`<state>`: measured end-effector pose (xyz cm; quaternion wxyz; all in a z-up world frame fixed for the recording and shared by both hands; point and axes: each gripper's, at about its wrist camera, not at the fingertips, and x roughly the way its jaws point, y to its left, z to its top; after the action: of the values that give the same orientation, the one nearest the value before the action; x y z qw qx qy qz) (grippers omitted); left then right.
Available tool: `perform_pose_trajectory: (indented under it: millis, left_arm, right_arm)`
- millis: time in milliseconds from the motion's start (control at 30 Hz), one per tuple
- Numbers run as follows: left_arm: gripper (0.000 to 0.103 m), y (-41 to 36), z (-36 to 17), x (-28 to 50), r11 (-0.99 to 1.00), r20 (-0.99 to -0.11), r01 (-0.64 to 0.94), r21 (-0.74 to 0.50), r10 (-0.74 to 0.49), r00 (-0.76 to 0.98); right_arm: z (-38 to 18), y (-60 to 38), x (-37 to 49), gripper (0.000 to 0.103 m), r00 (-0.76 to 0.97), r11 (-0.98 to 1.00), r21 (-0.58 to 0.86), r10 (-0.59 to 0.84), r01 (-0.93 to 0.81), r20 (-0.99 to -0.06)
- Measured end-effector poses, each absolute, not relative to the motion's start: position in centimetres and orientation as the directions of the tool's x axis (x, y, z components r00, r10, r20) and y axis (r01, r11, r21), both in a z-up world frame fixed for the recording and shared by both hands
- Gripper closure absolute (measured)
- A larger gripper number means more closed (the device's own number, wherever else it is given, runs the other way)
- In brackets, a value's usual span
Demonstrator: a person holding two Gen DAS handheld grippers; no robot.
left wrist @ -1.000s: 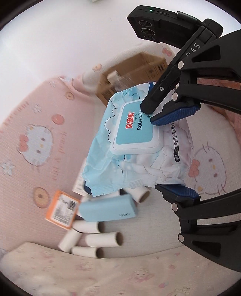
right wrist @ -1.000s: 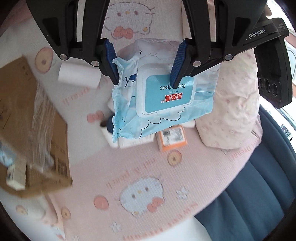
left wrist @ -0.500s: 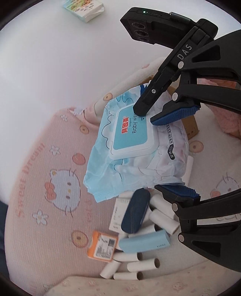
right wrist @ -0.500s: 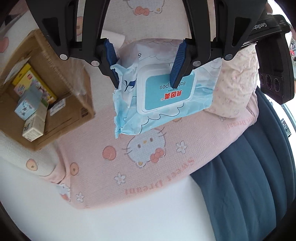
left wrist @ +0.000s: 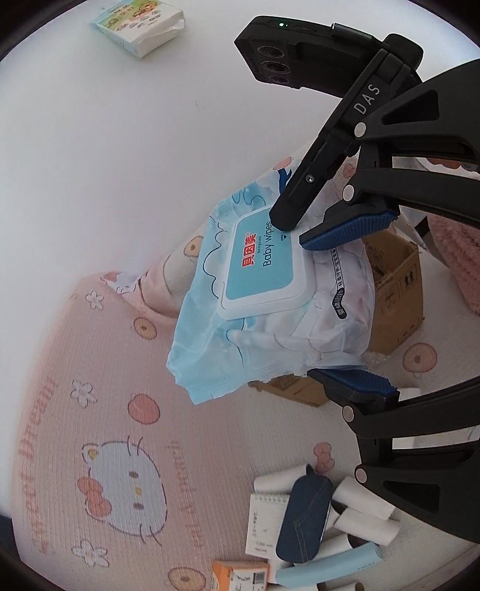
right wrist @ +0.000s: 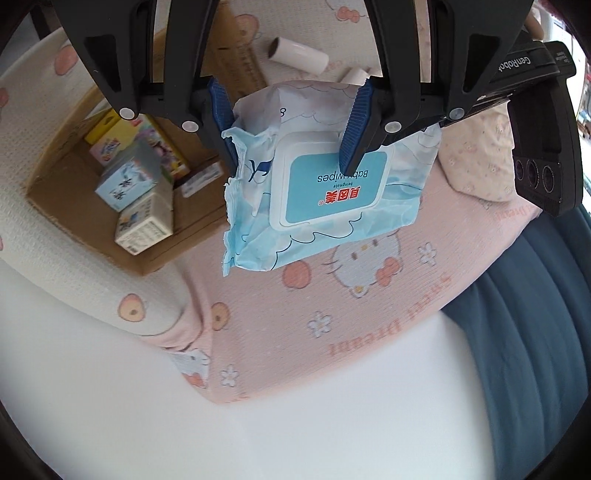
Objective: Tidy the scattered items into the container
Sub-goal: 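Carry the baby-wipes pack with both grippers over the cardboard box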
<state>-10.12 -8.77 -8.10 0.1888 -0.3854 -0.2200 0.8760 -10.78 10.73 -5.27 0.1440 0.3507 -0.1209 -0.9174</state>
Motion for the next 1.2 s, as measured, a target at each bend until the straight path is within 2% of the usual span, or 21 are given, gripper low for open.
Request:
perform_pose_trajectory:
  millis: [433, 1000, 1200]
  left_arm:
    - [0.039, 1.9, -11.7, -16.0, -0.771, -0.644, -0.174, -0.613, 0.615, -0.455]
    - [0.039, 6.0, -17.7, -18.7, -0.739, -0.707, 0.035, -0.673, 0.628, -0.324]
    - [0.039, 8.1, -18.9, -19.3, -0.720, -0.705, 0.047, -0.693, 0.661, -0.257]
  right_arm:
    - [-6.1, 22.5, -15.0, 0.052, -0.548, -0.950, 0.311, -0.265, 0.010, -0.793]
    - [-11.5, 26.5, -20.5, 0.052, -0.256, -0.969, 0.240, -0.249, 0.066, -0.934]
    - [-12.1, 28.0, -21.3, 0.052, -0.163, -0.975, 0.202, -0.215, 0.092, -0.963]
